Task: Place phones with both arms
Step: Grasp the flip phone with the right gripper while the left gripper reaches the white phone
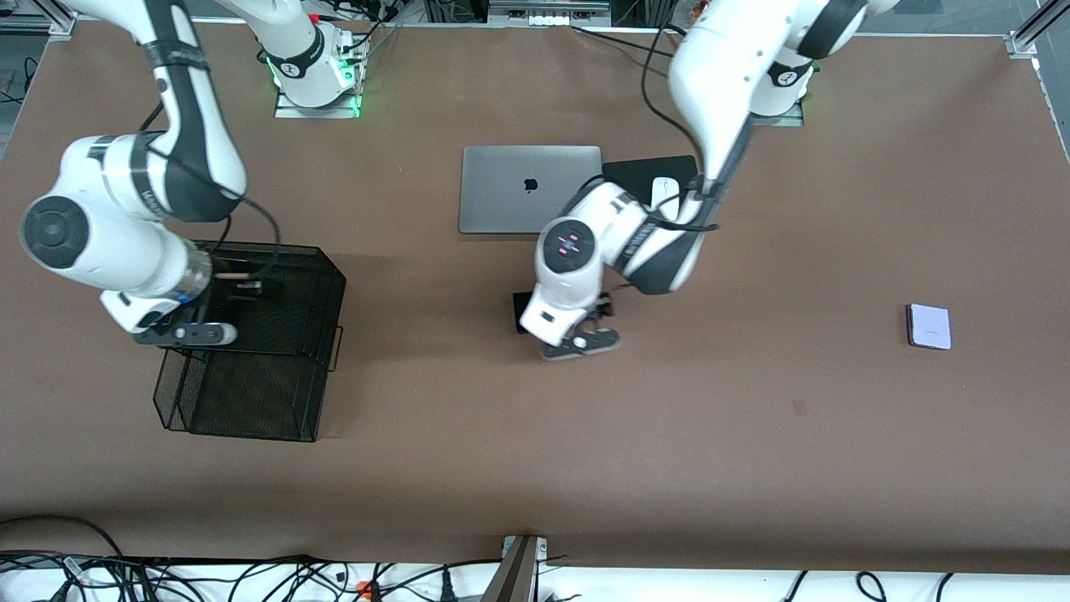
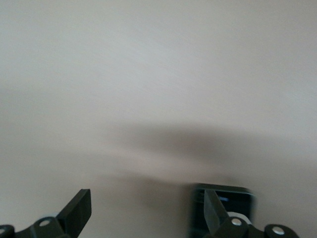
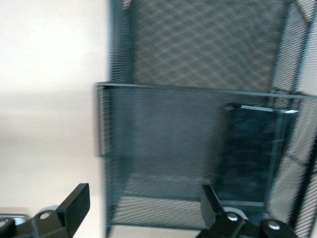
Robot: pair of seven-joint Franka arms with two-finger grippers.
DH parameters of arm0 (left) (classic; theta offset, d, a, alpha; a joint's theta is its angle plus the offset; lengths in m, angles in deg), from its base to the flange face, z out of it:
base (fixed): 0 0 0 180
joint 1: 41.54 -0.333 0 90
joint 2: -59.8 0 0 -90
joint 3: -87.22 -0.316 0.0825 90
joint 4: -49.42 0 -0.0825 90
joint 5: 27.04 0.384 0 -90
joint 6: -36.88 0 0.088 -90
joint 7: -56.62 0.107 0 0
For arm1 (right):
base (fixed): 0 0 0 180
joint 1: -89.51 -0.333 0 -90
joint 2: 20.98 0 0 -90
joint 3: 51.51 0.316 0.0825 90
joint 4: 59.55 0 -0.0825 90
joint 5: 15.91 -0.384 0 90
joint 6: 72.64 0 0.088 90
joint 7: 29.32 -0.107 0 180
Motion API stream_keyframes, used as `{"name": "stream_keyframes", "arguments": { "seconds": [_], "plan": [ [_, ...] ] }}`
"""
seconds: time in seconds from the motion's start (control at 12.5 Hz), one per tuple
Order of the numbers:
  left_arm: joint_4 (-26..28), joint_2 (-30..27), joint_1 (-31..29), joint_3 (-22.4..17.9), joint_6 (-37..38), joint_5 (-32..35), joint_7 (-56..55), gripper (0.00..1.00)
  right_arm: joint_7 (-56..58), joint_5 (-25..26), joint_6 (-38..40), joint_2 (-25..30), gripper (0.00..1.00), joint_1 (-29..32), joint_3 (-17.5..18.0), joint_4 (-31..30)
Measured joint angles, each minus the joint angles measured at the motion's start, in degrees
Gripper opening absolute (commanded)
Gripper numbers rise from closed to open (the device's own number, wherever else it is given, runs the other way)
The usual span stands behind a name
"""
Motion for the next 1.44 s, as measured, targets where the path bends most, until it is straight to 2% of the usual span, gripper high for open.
{"name": "stream_keyframes", "arguments": {
  "seconds": [0.16,0.32,0.64,0.96,1.2,1.44],
  "plan": [
    [0.5,-2.9,-4.9,0.0,7.8,0.0,7.4,1.0,-7.6,-0.1,1.1,-0.6,0.99,-7.1,0.4,2.5],
    [3.5,-5.3,-10.3,-0.1,11.1,0.0,16.0,1.0,-14.6,-0.1,1.0,-4.0,0.99,-14.6,0.6,5.8],
    [11.4,-9.1,-22.4,-0.8,11.5,2.2,34.7,1.0,-19.8,-5.4,-4.4,-18.9,0.99,-23.5,0.7,17.0],
    [14.2,-11.6,-35.1,-0.9,11.3,6.3,51.2,1.0,-25.7,-6.0,-13.6,-28.0,0.99,-29.6,0.6,20.1],
    [17.6,-13.1,-44.0,-0.9,5.0,6.6,62.8,1.0,-28.4,-6.0,-18.4,-30.0,0.99,-31.5,0.5,20.3],
    [27.9,-16.5,-50.1,-0.7,-7.3,6.6,70.6,1.0,-28.5,-6.0,-22.3,-32.0,0.99,-31.9,0.5,20.3]
  ]
}}
